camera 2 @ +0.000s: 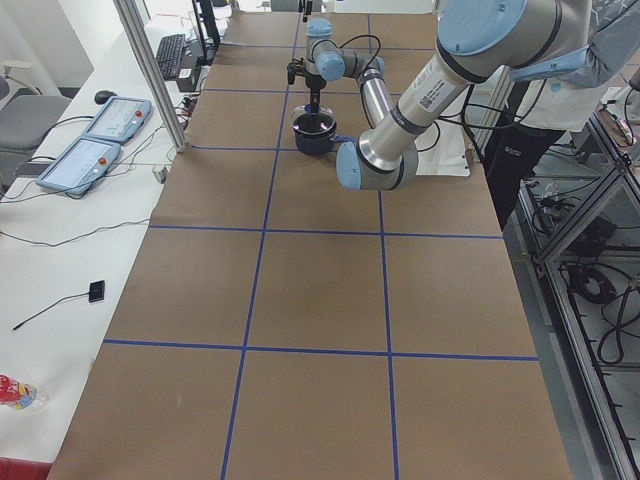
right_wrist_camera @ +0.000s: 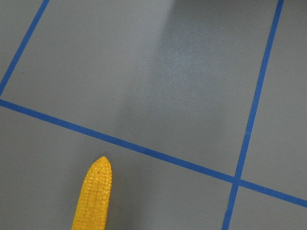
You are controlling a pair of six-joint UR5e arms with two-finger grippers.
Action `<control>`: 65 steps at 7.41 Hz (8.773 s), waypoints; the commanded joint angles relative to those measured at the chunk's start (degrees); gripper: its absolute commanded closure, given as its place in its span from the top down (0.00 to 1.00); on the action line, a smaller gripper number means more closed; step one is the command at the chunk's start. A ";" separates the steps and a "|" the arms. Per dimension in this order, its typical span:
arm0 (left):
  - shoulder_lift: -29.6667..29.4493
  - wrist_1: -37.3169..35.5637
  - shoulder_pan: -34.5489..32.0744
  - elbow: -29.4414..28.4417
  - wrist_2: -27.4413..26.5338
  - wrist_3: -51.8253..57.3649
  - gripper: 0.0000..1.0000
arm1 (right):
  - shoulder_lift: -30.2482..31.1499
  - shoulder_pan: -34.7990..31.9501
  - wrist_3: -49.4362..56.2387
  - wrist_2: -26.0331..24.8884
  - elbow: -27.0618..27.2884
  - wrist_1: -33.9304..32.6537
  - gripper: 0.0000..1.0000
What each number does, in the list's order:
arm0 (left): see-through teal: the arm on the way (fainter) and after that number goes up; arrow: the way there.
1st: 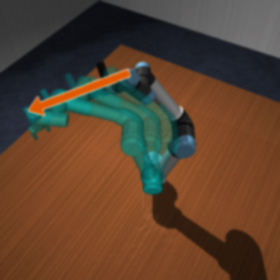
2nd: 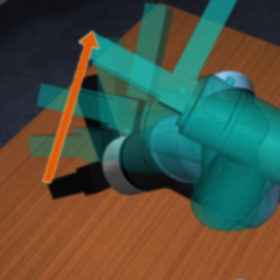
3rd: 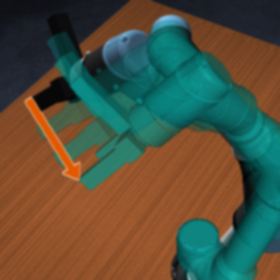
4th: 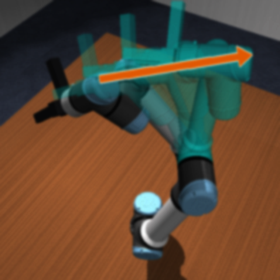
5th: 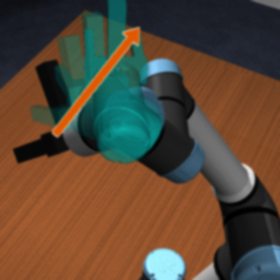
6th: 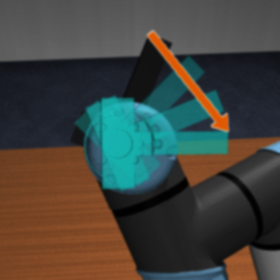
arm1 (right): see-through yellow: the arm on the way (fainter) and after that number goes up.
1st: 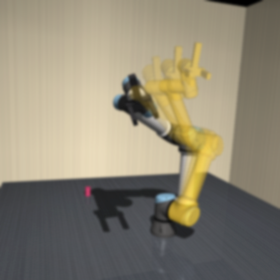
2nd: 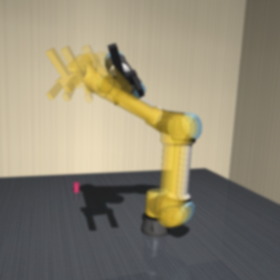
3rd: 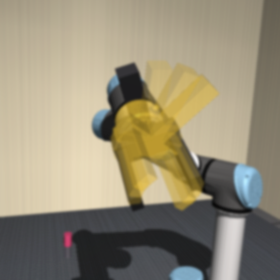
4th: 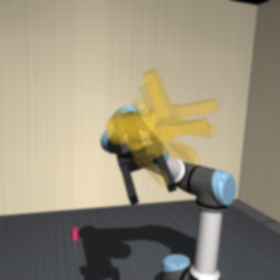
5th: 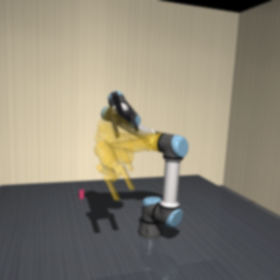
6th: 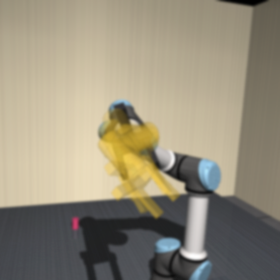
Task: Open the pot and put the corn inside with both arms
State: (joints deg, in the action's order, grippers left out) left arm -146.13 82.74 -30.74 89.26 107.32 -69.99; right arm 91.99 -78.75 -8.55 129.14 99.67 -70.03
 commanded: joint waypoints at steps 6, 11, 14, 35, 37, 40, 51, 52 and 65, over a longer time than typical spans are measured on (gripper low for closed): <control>40.86 -2.59 -12.84 31.91 5.71 33.20 0.26 | -0.14 0.70 -0.42 -0.12 0.00 -0.02 1.00; 67.51 15.64 -19.97 33.28 11.51 50.48 0.27 | -0.32 0.88 -0.59 -0.21 0.00 -0.02 1.00; 72.55 41.27 -19.80 22.14 14.32 41.57 0.27 | -0.32 0.97 -0.59 -0.21 -0.09 -0.02 1.00; 64.31 8.46 -51.90 17.54 20.56 78.09 0.99 | -0.32 4.47 -6.29 0.23 0.70 0.15 1.00; 64.21 5.50 -57.83 11.78 24.51 79.13 0.99 | -0.06 8.33 -11.98 -0.03 2.36 0.24 1.00; 64.12 8.40 -60.32 10.24 24.52 79.13 0.99 | 7.04 23.67 -32.44 -12.46 1.25 20.46 1.00; 64.30 10.95 -60.32 10.06 24.61 79.05 0.99 | -4.33 24.35 -31.53 -15.15 -7.51 24.37 0.00; 64.30 10.87 -60.32 10.06 24.61 78.96 0.99 | -8.36 24.78 -31.79 -15.15 -4.25 19.28 0.00; 64.74 10.86 -60.32 9.71 24.61 78.96 0.99 | -39.23 48.89 -59.05 -37.32 -2.99 -9.47 1.00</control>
State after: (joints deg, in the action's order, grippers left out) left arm -81.39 93.60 -90.98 99.09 131.92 8.89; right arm 54.23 -28.56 -68.17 89.86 96.04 -74.39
